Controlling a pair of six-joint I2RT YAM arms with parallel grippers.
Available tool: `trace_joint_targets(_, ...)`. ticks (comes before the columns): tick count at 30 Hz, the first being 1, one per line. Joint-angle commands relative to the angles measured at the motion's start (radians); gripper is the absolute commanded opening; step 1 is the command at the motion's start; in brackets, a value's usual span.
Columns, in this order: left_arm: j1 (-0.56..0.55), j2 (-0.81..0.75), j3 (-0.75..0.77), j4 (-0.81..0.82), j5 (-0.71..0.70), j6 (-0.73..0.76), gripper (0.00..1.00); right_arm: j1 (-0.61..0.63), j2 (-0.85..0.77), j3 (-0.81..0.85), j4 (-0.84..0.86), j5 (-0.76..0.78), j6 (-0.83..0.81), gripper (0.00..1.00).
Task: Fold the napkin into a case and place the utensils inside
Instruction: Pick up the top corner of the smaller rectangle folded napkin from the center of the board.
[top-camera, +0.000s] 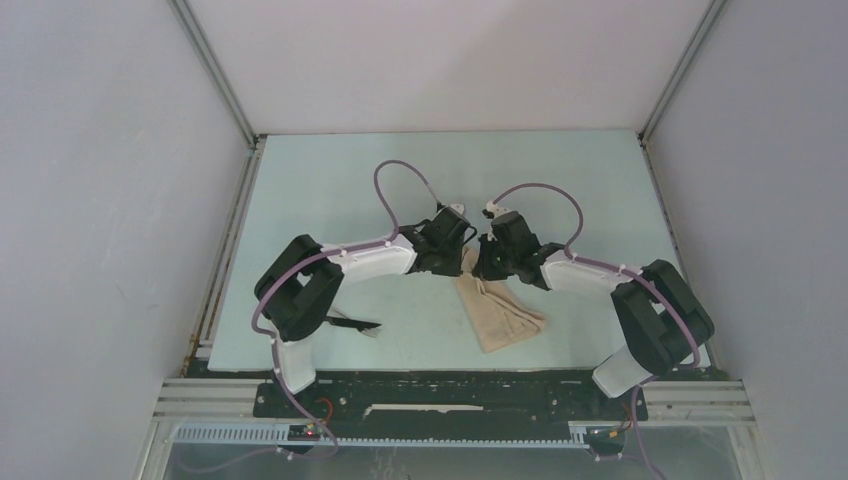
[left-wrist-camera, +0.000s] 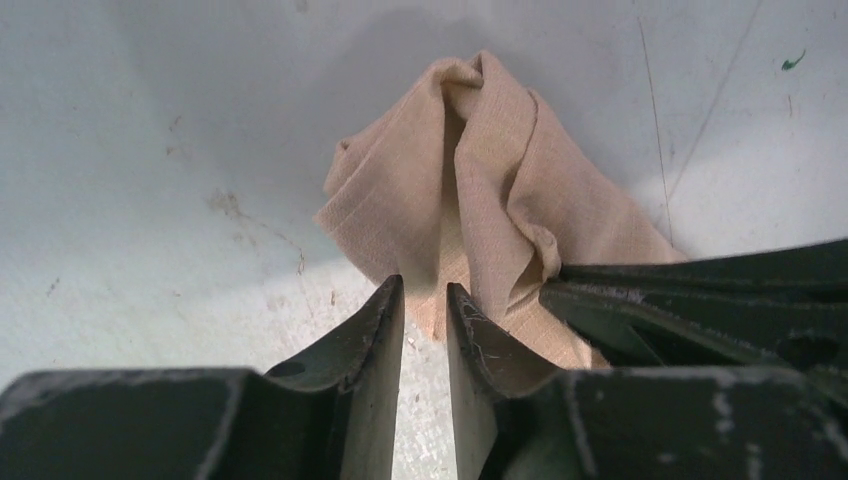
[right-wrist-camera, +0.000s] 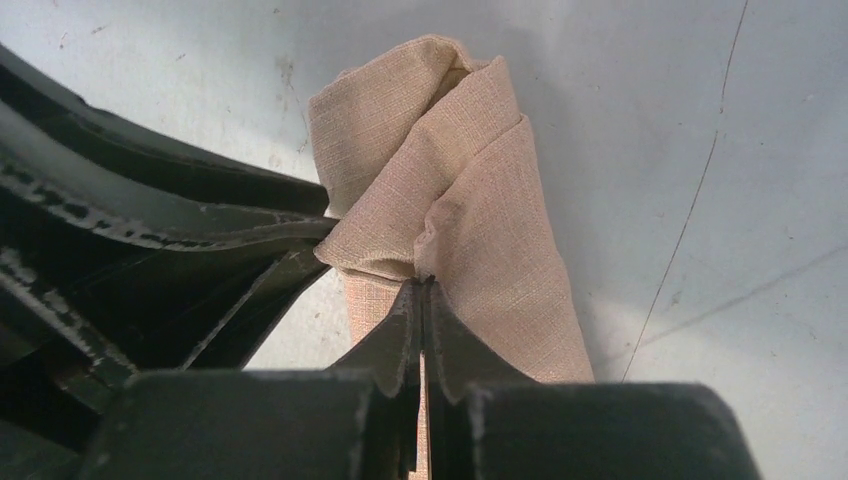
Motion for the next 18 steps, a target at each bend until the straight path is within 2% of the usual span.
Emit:
trace_joint_targets(1, -0.013, 0.028, 0.065, -0.027, -0.055, 0.037, 0.31, -0.007, -0.057, -0.004, 0.012, -0.002, 0.009, 0.0)
trace_joint_targets(5, -0.031, 0.058, 0.109, -0.059, -0.088, 0.052, 0.34, -0.007, -0.059, -0.003, 0.009, -0.002, 0.008, 0.0)
trace_joint_targets(15, -0.059, 0.122, 0.195, -0.142, -0.19, 0.074, 0.31, -0.007, -0.057, -0.009, 0.015, -0.01, 0.01, 0.0)
trace_joint_targets(16, -0.06, 0.129, 0.205, -0.154, -0.194, 0.076, 0.3, -0.007, -0.057, -0.008, 0.015, -0.01, 0.011, 0.0)
trace_joint_targets(18, -0.063, 0.131, 0.213, -0.166, -0.208, 0.073, 0.21, -0.005, -0.057, -0.009, 0.016, -0.011, 0.014, 0.0)
